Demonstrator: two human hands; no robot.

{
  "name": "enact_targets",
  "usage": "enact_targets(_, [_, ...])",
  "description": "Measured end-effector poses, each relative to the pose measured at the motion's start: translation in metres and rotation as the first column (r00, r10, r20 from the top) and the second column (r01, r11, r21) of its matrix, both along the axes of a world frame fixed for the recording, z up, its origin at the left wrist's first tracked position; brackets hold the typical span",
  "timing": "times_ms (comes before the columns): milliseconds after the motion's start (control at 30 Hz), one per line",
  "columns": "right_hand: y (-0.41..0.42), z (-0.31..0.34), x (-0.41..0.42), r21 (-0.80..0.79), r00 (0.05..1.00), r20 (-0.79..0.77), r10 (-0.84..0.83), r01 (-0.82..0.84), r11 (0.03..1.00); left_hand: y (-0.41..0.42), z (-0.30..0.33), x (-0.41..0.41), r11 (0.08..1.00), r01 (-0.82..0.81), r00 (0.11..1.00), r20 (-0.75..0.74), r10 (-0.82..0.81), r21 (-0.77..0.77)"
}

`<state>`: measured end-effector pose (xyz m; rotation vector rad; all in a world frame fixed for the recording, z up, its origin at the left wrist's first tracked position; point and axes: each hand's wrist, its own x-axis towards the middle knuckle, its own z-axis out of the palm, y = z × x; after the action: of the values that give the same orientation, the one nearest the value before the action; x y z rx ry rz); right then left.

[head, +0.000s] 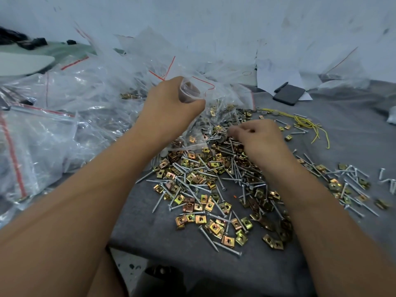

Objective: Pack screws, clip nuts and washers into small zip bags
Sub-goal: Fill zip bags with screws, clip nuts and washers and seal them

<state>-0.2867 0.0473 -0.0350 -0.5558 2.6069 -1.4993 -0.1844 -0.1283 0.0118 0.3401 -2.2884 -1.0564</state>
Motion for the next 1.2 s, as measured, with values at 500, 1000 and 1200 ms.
enact_targets(500, [0.021,0.023,0.011,-0.874,0.549,0.47,0.691,0.398,0.278,-0.003,-0.005,-0.003,1.0,0.011,1.0,0.001,-0.011,-0.009])
enact_targets(1000, [0.017,0.021,0.016,-0.894,0.594,0.442,0.672,0.356,0.273,0.004,-0.002,-0.003,1.0,-0.002,1.0,0.017,0.002,0.008])
enact_targets(1200, [0.021,0.025,0.018,-0.904,0.589,0.412,0.695,0.357,0.234,0.004,-0.003,-0.003,1.0,0.002,1.0,0.021,-0.002,0.002])
